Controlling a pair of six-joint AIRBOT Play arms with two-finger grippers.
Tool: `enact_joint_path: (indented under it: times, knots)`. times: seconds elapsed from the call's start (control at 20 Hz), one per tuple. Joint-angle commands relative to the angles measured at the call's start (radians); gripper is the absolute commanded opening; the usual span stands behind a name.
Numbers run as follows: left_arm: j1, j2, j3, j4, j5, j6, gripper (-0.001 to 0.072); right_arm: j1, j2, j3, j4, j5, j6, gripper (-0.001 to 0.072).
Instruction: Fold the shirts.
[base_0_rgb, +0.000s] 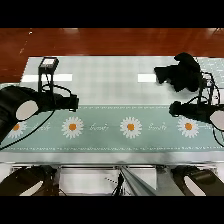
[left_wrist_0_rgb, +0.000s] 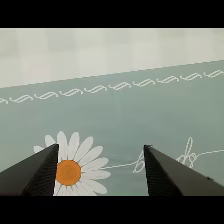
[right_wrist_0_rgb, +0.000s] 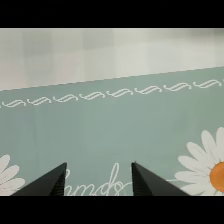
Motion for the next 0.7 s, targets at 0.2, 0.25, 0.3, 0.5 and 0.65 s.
enact_joint_path:
  times: [0.2,0.25,0.3,0.5,0.65]
  knots:
    - [0.0,0.001,0.001,0.0,0.0,0.0,0.0614,0.001,0.001,0.0,0.0,0.0,0.0,0.0491]
    - [0.0,0.001,0.001,0.0,0.0,0.0,0.0614,0.001,0.001,0.0,0.0,0.0,0.0,0.0491]
    - [0.0,0.001,0.001,0.0,0.0,0.0,0.0614,0.001,0.001,0.0,0.0,0.0,0.0,0.0491]
    - [0.0,0.001,0.001,0.0,0.0,0.0,0.0614,0.001,0.001,0.0,0.0,0.0,0.0,0.0491]
    - [0.0,0.001,0.001,0.0,0.0,0.0,0.0613,0.001,0.001,0.0,0.001,-0.01,0.0,0.0491]
